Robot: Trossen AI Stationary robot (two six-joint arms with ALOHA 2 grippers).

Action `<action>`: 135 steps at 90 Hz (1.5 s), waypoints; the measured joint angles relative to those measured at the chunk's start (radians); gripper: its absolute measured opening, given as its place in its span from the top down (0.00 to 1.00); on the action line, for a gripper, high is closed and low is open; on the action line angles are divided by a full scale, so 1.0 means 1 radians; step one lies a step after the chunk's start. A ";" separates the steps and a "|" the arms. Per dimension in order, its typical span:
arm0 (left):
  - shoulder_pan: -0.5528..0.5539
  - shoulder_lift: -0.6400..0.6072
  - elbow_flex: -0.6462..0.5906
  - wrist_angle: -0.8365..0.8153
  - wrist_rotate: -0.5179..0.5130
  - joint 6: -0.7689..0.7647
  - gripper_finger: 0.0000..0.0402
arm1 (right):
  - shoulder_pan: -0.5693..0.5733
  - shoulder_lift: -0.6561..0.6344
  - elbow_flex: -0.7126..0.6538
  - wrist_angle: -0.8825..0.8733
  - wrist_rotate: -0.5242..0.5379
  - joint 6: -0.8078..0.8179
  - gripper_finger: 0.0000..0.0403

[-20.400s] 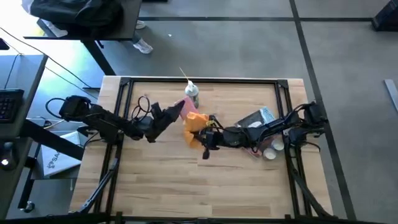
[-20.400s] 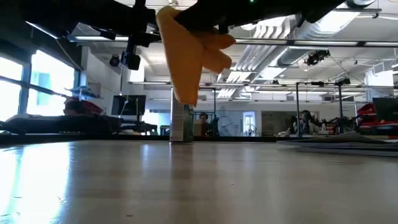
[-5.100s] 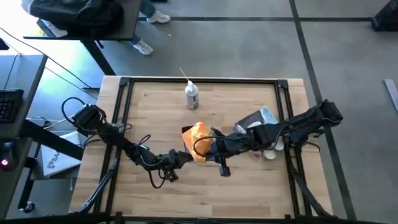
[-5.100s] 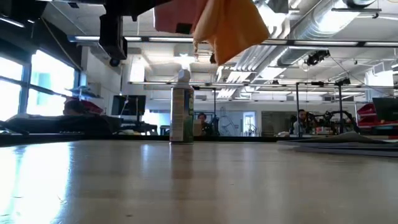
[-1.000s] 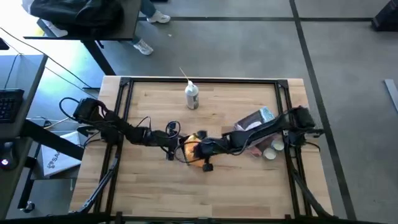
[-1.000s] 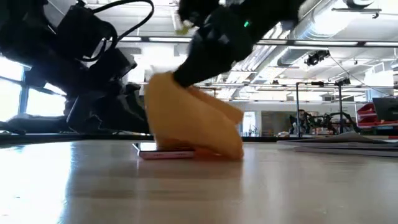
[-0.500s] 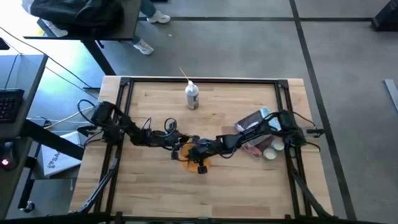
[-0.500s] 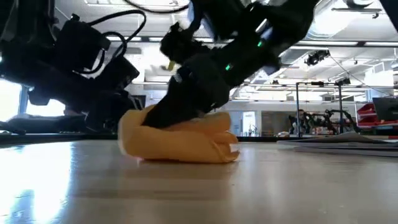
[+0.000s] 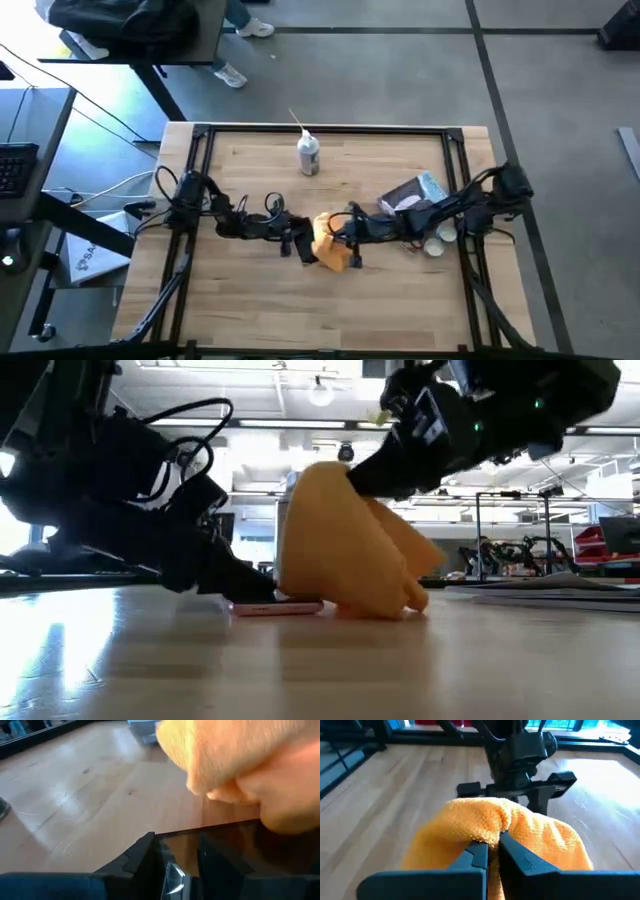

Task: Apply microfiber cloth
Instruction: Wipe the back and front of the cellphone using the orange microfiber cloth

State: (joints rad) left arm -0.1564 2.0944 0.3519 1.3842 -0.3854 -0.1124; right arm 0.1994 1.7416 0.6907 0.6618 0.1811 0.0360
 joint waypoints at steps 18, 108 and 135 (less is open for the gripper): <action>0.000 0.024 0.006 0.002 -0.005 -0.014 0.67 | -0.003 0.211 0.132 0.081 -0.079 -0.018 1.00; 0.003 0.028 0.003 0.009 -0.043 -0.011 0.67 | 0.047 0.450 0.273 0.213 -0.219 0.161 1.00; -0.001 0.028 0.003 0.011 -0.054 -0.016 0.67 | 0.022 0.265 0.154 0.122 0.200 0.037 1.00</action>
State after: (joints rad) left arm -0.1574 2.1223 0.3550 1.3956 -0.4392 -0.1287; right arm 0.2217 2.0064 0.8448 0.7836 0.3815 0.0734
